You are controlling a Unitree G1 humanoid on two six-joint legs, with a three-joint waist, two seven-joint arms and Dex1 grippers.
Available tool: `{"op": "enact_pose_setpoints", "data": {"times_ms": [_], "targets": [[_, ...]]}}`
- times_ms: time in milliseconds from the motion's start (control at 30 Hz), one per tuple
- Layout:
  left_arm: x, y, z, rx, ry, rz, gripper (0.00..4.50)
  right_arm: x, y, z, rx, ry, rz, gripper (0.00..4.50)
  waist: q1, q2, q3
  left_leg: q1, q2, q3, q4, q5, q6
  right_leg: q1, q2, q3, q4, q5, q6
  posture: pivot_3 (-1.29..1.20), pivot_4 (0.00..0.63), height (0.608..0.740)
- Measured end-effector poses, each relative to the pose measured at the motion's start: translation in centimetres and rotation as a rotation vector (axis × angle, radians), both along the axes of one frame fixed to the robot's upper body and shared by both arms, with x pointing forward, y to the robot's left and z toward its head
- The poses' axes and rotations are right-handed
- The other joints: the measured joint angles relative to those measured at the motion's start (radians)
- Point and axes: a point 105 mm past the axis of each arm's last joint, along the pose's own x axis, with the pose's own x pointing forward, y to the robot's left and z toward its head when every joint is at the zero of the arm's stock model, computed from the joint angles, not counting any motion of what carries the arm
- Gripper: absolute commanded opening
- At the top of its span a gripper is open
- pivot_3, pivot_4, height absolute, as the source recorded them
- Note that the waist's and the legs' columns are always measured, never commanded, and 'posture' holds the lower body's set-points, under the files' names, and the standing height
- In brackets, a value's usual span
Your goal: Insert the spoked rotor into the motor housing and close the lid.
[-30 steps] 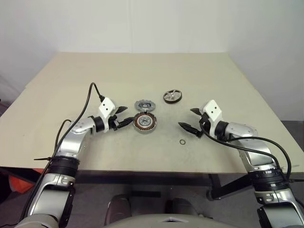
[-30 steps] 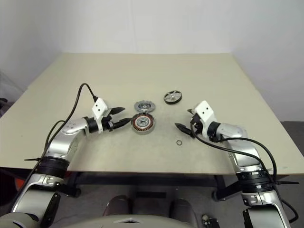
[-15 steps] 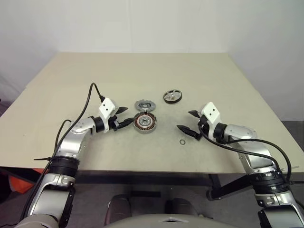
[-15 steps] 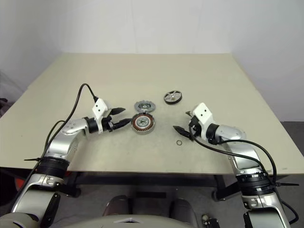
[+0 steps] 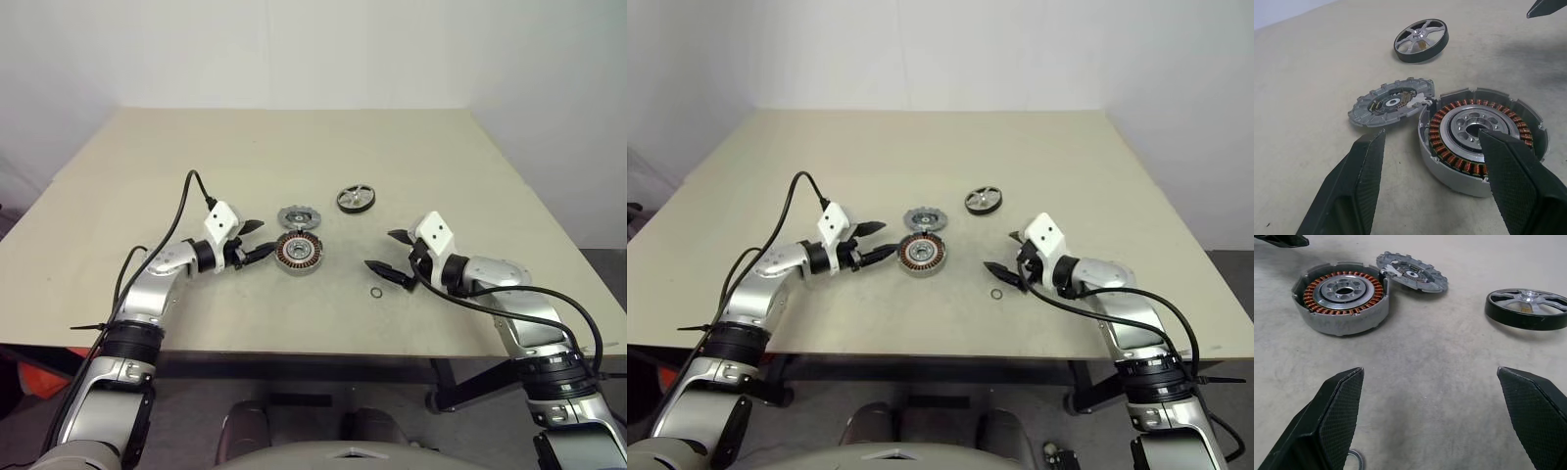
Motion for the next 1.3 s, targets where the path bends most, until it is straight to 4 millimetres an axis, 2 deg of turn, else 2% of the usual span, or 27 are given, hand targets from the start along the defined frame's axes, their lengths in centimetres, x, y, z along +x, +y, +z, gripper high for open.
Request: {"op": "enact_pose_setpoints", "data": {"times_ms": [200, 333, 467, 633, 733, 833, 933, 1100, 1267, 1300], "targets": [[-0.1, 0.2, -0.4, 0.002, 0.011, 0.013, 3.2, 0.1, 0.0, 0.1, -0.002, -0.005, -0.009, 4.5, 0.0, 0.0, 0.0, 0.0, 0.0, 0.0, 0.0, 0.0, 0.0, 0.0, 0.0, 0.0, 0.0, 0.0, 0.0, 0.0, 0.0, 0.74], [0.0, 0.3, -0.5, 0.002, 0.008, 0.028, 3.2, 0.2, 1.7, 1.9, -0.014, -0.07, 0.061, 4.5, -0.003, 0.0, 0.0, 0.0, 0.0, 0.0, 0.0, 0.0, 0.0, 0.0, 0.0, 0.0, 0.001, 0.0, 0.0, 0.0, 0.0, 0.74], [-0.1, 0.3, -0.7, 0.0, 0.013, 0.037, 3.2, 0.0, 3.6, 3.1, -0.197, -0.147, 0.252, 4.5, -0.001, 0.0, 0.0, 0.001, 0.0, 0.0, 0.001, 0.0, 0.0, 0.0, 0.0, 0.0, 0.002, 0.0, 0.0, 0.0, 0.0, 0.74], [0.1, 0.1, -0.5, -0.007, 0.009, 0.04, 3.2, 1.3, 6.0, 4.1, -0.416, -0.235, 0.522, 4.5, -0.002, 0.0, 0.0, 0.001, 0.0, 0.0, 0.002, 0.0, 0.0, 0.0, 0.0, 0.0, 0.004, 0.0, 0.0, 0.0, 0.0, 0.74], [0.3, -0.2, -0.3, -0.014, 0.0, 0.039, 3.2, 2.2, 6.7, 3.4, -0.519, -0.245, 0.628, 4.5, -0.003, 0.0, 0.0, 0.0, 0.0, 0.0, 0.003, 0.0, 0.0, -0.001, 0.0, 0.0, 0.004, 0.0, -0.001, 0.0, 0.0, 0.74], [0.4, -0.2, -0.3, -0.017, -0.006, 0.049, 3.2, 2.5, 8.0, 1.6, -0.599, -0.223, 0.758, 4.5, -0.003, 0.0, 0.0, -0.002, 0.0, 0.0, 0.004, 0.0, 0.001, -0.002, 0.0, 0.0, 0.004, 0.0, -0.001, 0.0, 0.0, 0.74], [0.3, 0.0, -0.4, -0.017, -0.005, 0.062, 3.2, 2.7, 8.5, 0.8, -0.648, -0.219, 0.828, 4.5, -0.004, 0.0, 0.0, -0.004, 0.001, 0.0, 0.007, -0.002, 0.004, -0.003, 0.0, -0.001, 0.005, 0.0, -0.002, 0.0, 0.0, 0.74], [-0.3, 0.7, -1.3, -0.012, 0.013, 0.098, 3.2, 3.9, 9.9, 0.9, -0.695, -0.253, 0.887, 4.5, -0.009, 0.0, 0.0, -0.009, 0.002, -0.001, 0.015, -0.004, 0.007, -0.005, 0.0, -0.002, 0.006, 0.0, -0.002, 0.0, 0.0, 0.74], [-0.5, 1.4, -1.1, -0.005, 0.004, 0.128, 3.2, 4.1, 11.7, 0.6, -0.681, -0.257, 0.93, 4.5, -0.014, 0.0, 0.0, -0.01, 0.002, -0.001, 0.017, -0.006, 0.01, -0.004, 0.0, -0.003, 0.007, 0.001, -0.003, 0.0, 0.0, 0.74], [-0.6, 1.4, -1.1, -0.005, 0.002, 0.131, 3.23, 4.1, 12.0, 0.6, -0.674, -0.251, 0.938, 4.31, -0.014, 0.0, 0.0, -0.01, 0.002, -0.001, 0.018, -0.006, 0.01, -0.004, 0.0, -0.003, 0.007, 0.001, -0.003, 0.0, 0.0, 0.74]]}}
